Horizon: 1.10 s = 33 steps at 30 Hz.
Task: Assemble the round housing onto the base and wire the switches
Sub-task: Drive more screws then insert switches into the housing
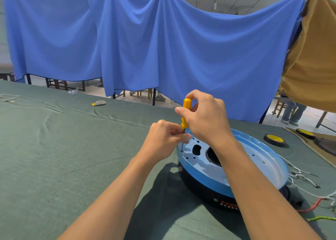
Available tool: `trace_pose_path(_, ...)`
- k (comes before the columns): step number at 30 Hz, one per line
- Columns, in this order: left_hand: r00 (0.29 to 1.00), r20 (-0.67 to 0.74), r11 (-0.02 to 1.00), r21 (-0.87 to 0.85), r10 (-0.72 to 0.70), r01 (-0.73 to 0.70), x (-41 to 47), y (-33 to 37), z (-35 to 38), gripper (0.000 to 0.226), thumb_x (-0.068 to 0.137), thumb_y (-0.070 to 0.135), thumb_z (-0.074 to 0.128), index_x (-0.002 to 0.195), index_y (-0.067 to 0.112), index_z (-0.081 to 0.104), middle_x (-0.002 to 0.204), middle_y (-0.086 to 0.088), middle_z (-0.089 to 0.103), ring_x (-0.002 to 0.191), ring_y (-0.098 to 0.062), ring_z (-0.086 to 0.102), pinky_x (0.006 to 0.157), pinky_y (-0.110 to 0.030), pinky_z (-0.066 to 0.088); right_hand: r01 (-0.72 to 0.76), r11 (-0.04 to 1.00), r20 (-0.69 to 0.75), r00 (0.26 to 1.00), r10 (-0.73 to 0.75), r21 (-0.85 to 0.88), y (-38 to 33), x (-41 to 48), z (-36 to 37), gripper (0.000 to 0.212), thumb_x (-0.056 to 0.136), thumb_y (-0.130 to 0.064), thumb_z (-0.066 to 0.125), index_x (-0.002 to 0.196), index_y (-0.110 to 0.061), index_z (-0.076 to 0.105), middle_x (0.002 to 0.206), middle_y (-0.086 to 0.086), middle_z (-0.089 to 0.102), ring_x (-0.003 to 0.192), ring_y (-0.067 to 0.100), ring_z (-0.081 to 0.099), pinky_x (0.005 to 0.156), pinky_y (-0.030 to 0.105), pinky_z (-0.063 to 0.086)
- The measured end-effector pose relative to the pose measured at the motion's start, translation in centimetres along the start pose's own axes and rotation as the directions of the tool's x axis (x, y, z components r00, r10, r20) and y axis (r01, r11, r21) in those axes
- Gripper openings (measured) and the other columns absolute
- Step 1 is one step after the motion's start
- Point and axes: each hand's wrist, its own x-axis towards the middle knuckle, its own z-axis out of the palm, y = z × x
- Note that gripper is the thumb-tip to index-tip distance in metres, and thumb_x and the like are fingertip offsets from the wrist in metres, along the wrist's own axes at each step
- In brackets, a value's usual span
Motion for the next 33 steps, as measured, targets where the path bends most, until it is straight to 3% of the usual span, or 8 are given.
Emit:
trace_pose_path(4, 1.000, 0.013, 1.000, 0.001, -0.005, 0.005, -0.1, -0.1, -0.1, 0.009, 0.084, 0.020, 0.075, 0.082, 0.013, 0.079, 0.069, 0.014, 0.073, 0.066, 0.004, 0.065, 0.062, -0.008, 0.043, 0.046, 0.997, 0.081, 0.995, -0.051, 0.064, 0.0, 0.0, -0.8, 0.020, 0.086, -0.037, 0.068, 0.094, -0.020, 0.062, 0.085, -0.001, 0.064, 0.085, 0.019, 0.059, 0.074, 0.032, 0.048)
trace_pose_path(7, 1.000, 0.011, 1.000, 0.018, -0.010, 0.010, 0.0, 0.0, -0.1, 0.010, 0.084, 0.024, 0.076, 0.081, 0.015, 0.080, 0.073, 0.011, 0.075, 0.063, 0.004, 0.062, 0.061, -0.011, 0.044, 0.131, 0.988, 0.086, 0.987, -0.138, 0.082, 0.3, 0.1, -1.3, 0.016, 0.091, -0.025, 0.064, 0.106, -0.021, 0.066, 0.100, -0.003, 0.066, 0.091, 0.016, 0.061, 0.084, 0.033, 0.050)
trace_pose_path(11, 1.000, 0.020, 1.000, 0.007, -0.015, 0.015, -0.1, 0.0, 0.1, 0.010, 0.085, 0.024, 0.074, 0.083, 0.016, 0.080, 0.073, 0.007, 0.075, 0.063, -0.002, 0.063, 0.066, -0.026, 0.050, 0.118, 0.993, 0.012, 0.993, -0.119, 0.014, 0.5, 0.2, -0.5, 0.010, 0.090, -0.029, 0.065, 0.095, -0.021, 0.069, 0.084, -0.001, 0.065, 0.083, 0.020, 0.058, 0.081, 0.037, 0.048)
trace_pose_path(13, 1.000, 0.007, 1.000, 0.001, 0.005, -0.005, -0.2, 0.2, 0.2, 0.011, 0.084, 0.026, 0.075, 0.081, 0.017, 0.080, 0.067, -0.001, 0.073, 0.055, -0.009, 0.052, 0.060, -0.031, 0.043, 0.098, 0.994, -0.036, 0.994, -0.100, -0.041, 0.5, 0.3, -0.2, 0.015, 0.088, -0.035, 0.066, 0.089, -0.020, 0.068, 0.078, 0.000, 0.060, 0.080, 0.022, 0.055, 0.077, 0.035, 0.044)
trace_pose_path(18, 0.999, -0.047, 1.000, -0.017, 0.018, -0.019, 0.0, 0.2, 0.3, 0.009, 0.082, 0.025, 0.078, 0.083, 0.016, 0.081, 0.065, 0.011, 0.072, 0.053, -0.002, 0.051, 0.054, -0.026, 0.040, 0.064, 0.991, -0.110, 0.991, -0.078, -0.118, 0.4, 0.3, 0.2, 0.022, 0.088, -0.039, 0.065, 0.080, -0.018, 0.065, 0.074, 0.000, 0.057, 0.077, 0.020, 0.048, 0.071, 0.030, 0.031)
trace_pose_path(24, 0.998, -0.050, 0.999, 0.009, 0.045, -0.045, 0.1, 0.0, 0.0, 0.007, 0.082, 0.019, 0.077, 0.078, 0.014, 0.081, 0.057, 0.009, 0.069, 0.048, -0.007, 0.042, 0.050, -0.026, 0.037, 0.134, 0.990, 0.045, 0.990, -0.133, -0.032, 0.5, 0.0, -0.2, 0.021, 0.094, -0.032, 0.057, 0.104, -0.015, 0.061, 0.093, 0.004, 0.060, 0.088, 0.023, 0.055, 0.080, 0.039, 0.046)
trace_pose_path(27, 0.998, -0.036, 0.999, 0.003, 0.054, -0.054, 0.2, -0.1, -0.2, 0.010, 0.083, 0.015, 0.075, 0.074, 0.013, 0.079, 0.046, 0.017, 0.059, 0.044, -0.003, 0.041, 0.047, -0.013, 0.030, 0.147, 0.988, 0.176, 0.972, -0.153, 0.046, 0.9, -0.2, -0.7, 0.032, 0.095, -0.020, 0.056, 0.126, -0.017, 0.058, 0.103, 0.006, 0.065, 0.096, 0.025, 0.058, 0.087, 0.040, 0.048)
trace_pose_path(33, 1.000, -0.013, 0.998, 0.067, 0.022, -0.021, 0.1, -0.1, 0.4, 0.011, 0.086, 0.021, 0.073, 0.079, 0.016, 0.080, 0.042, 0.023, 0.055, 0.039, -0.003, 0.040, 0.043, -0.011, 0.027, 0.045, 0.998, 0.012, 0.999, -0.045, 0.032, 1.5, 0.0, -0.3, 0.015, 0.086, -0.033, 0.068, 0.090, -0.023, 0.058, 0.074, -0.001, 0.064, 0.081, 0.024, 0.056, 0.076, 0.035, 0.046)
